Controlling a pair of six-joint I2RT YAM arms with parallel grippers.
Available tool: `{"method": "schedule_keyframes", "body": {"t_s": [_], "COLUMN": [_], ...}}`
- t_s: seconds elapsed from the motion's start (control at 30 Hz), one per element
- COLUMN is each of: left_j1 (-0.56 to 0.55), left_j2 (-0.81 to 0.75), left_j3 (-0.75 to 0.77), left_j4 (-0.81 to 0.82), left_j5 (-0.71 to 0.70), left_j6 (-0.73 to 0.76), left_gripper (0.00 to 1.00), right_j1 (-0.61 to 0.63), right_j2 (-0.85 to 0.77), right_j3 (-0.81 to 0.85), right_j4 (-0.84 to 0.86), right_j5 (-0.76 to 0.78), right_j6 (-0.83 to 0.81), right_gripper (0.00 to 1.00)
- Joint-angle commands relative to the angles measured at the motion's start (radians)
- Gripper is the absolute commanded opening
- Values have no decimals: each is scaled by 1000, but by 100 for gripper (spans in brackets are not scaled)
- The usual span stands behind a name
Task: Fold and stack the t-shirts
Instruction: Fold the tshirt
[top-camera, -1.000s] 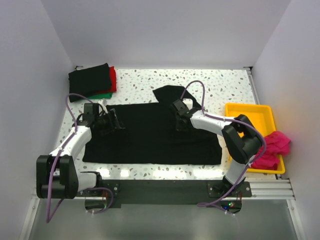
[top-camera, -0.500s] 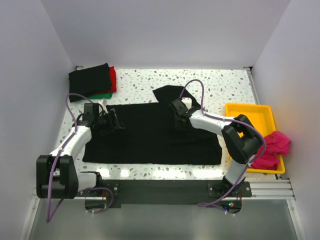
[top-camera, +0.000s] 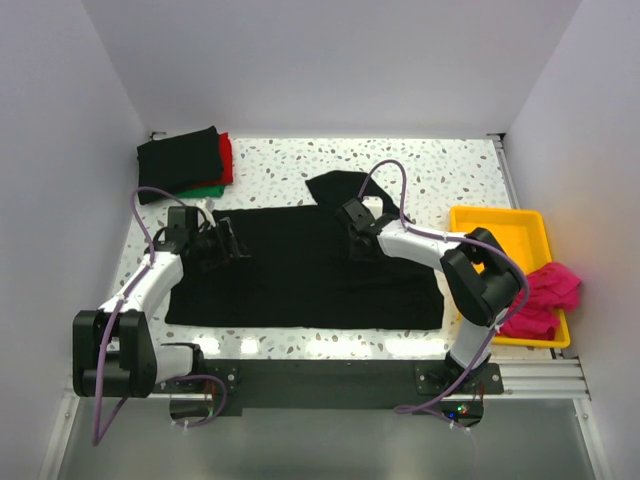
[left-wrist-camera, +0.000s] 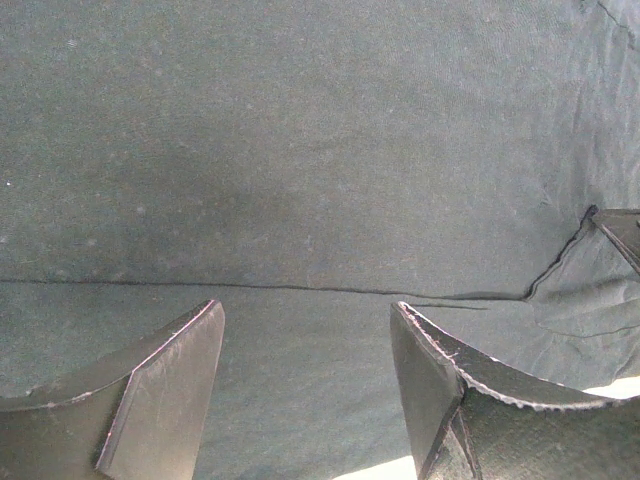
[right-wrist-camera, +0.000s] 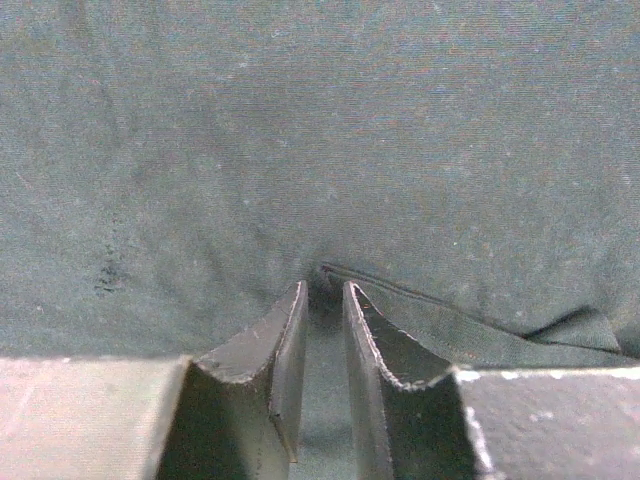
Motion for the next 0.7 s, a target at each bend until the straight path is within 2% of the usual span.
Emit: {"method": "schedule_keyframes", "body": {"t_s": [0.0,0.27,0.67], "left_j1": [-6,-6,-6], "left_j2": [-6,-5,-6], "left_j3": [-3,-3,-3], "left_j4": [26,28,28], "left_j5": [18,20,22], "left_j6": [26,25,26], "left_gripper": [72,72,72], "right_j1": [3,3,3], "right_j2": [-2,10,21], "right_j3": [-2,0,-17], "right_j4": [21,22,30], "right_j5": [31,26,28], "right_j6": [20,16,25], "right_gripper": [24,29,26]}}
